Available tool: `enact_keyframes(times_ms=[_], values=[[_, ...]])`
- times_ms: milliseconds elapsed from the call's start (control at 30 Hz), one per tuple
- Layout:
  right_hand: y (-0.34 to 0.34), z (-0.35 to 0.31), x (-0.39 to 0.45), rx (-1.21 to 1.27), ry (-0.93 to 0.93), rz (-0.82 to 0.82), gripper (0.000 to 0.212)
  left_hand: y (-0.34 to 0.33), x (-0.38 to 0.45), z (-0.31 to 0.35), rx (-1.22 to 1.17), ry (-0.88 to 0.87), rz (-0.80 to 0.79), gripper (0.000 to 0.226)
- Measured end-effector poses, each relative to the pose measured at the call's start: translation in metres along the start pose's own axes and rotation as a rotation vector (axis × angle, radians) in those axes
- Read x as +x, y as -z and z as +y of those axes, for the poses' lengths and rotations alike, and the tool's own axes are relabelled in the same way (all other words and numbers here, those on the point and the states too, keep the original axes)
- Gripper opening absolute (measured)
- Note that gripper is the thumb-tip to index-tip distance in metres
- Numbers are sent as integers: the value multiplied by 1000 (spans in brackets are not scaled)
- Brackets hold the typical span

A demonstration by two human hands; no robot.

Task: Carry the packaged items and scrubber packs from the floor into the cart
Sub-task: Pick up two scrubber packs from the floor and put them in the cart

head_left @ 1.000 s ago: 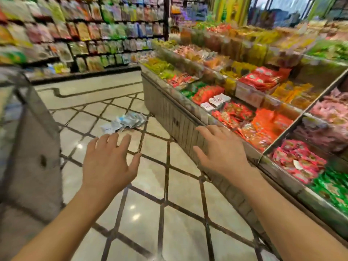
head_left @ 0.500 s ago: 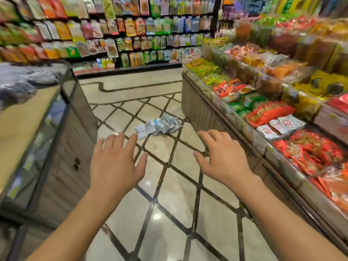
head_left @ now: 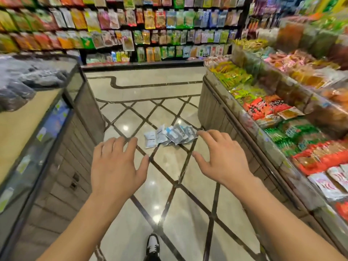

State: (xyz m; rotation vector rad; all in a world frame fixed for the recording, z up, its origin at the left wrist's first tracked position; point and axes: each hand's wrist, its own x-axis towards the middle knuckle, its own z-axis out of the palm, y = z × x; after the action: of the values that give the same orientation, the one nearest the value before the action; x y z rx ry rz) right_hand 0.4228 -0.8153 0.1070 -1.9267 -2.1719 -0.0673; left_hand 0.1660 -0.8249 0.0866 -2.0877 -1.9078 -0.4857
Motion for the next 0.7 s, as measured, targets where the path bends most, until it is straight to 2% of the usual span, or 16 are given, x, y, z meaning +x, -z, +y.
enact_keyframes(times_ms=[433,700], values=[[-53,1,245,-12,-92,19,60,-123,230,-60,-44,-25,-136,59],[-91,33,357,-20,-105,-6,56,-187,338,-59,-43,-51,-175,62]])
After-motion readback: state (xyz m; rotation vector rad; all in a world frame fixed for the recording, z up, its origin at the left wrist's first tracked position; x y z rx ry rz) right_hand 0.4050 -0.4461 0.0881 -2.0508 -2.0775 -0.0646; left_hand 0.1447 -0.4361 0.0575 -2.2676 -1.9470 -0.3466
